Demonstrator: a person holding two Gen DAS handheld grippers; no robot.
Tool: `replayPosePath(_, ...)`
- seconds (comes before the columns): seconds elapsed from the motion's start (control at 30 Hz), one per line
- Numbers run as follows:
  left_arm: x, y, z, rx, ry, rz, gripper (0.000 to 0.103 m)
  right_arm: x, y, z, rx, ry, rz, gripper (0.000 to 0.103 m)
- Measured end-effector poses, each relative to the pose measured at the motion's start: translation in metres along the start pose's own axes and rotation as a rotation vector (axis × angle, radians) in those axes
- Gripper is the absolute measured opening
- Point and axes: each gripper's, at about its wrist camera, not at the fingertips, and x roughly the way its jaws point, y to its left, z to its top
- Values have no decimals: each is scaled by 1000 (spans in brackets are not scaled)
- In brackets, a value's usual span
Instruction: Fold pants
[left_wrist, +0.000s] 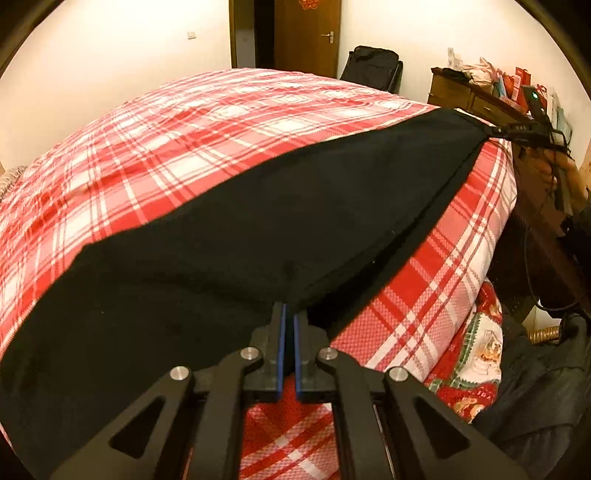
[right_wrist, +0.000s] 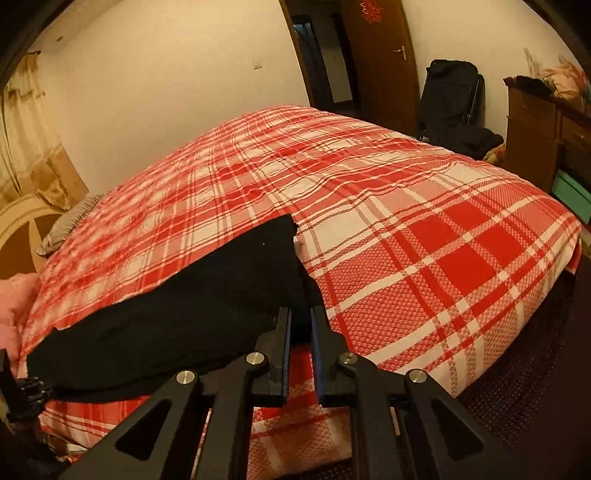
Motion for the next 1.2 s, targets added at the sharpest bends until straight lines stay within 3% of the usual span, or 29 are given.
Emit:
replayPosePath(0.2, -10, 2, 7, -8, -47, -13, 4, -16, 7, 5, -12, -85, 12, 9)
replayPosePath(0.3, -19, -1, 6, 10, -65, -27, 4, -16, 3, 7, 2, -88, -22, 7)
replayPosePath(0.4, -12, -3, -1, 26, -32, -32, 4, -5, -12, 5, 34, -62, -103, 5)
replayPosePath(0.5, 6, 1, -11, 19, 20, -33, 4, -3, -26, 3, 84, -63, -107, 5)
replayPosePath(0.57, 6, 3, -12, 13, 10, -42, 4, -12, -24, 6, 84, -90, -119, 6)
replayPosePath(0.63, 3, 2, -9, 16, 0, -42, 6, -24, -4, 9, 8, -122, -116, 21)
replayPosePath(0.7, 3, 2, -7, 26, 6, -26, 9, -34, 27, 7, -102, -155, -108, 74)
replayPosePath(0.83, -1, -3, -9, 73, 21, 6, 18, -36, 91, -11, -333, -137, -37, 76)
replayPosePath(0.93, -12, -3, -13, 108, 24, 16, 26, -24, 139, -37, -561, -110, -102, 68)
replayPosePath(1.0, -21, -2, -15, 115, 12, 26, 31, -12, 159, -54, -673, -69, -115, 50)
replayPosePath(1.07, -28, -2, -12, 114, -12, 33, 35, 0, 172, -69, -758, -33, -133, 49)
replayPosePath(1.13, -30, -9, -6, 135, -41, 32, 49, 9, 186, -86, -869, -23, -164, 49)
replayPosePath(1.2, -22, -20, 0, 170, -47, 30, 51, 13, 194, -97, -940, -28, -193, 49)
